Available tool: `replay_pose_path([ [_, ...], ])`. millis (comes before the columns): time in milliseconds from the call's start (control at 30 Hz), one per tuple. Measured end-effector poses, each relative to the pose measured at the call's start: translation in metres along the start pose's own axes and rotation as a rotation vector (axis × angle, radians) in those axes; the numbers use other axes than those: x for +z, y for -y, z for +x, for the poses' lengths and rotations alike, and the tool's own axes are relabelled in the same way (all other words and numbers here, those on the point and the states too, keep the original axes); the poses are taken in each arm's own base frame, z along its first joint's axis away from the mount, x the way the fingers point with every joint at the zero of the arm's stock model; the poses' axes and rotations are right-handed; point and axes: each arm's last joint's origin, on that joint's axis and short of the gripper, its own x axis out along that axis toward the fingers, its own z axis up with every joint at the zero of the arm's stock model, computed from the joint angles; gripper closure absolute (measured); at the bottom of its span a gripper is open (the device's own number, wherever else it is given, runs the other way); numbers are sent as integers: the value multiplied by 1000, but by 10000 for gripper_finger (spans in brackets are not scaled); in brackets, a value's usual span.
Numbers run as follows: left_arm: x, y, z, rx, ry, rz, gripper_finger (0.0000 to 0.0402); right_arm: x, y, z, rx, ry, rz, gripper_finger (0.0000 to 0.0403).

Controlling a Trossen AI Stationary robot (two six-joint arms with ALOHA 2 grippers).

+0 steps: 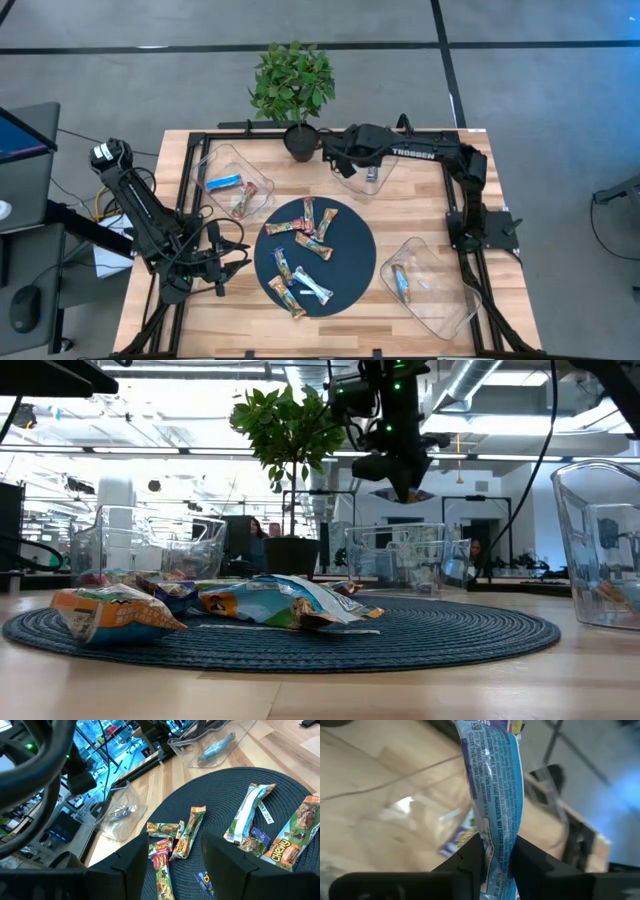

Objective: Pick and place Granola Bars by type
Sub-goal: Put the blue granola bar into the top right transparent bin

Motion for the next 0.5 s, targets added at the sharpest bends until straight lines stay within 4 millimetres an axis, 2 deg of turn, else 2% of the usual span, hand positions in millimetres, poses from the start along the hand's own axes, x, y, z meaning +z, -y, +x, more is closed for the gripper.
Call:
replay_pose_path([
  [233, 0, 0, 0, 0, 0, 0, 226, 5, 4, 6, 59, -47, 32, 314],
  [500, 0, 0, 0, 1, 0, -3, 226, 5, 5, 7, 67, -57, 37, 255],
])
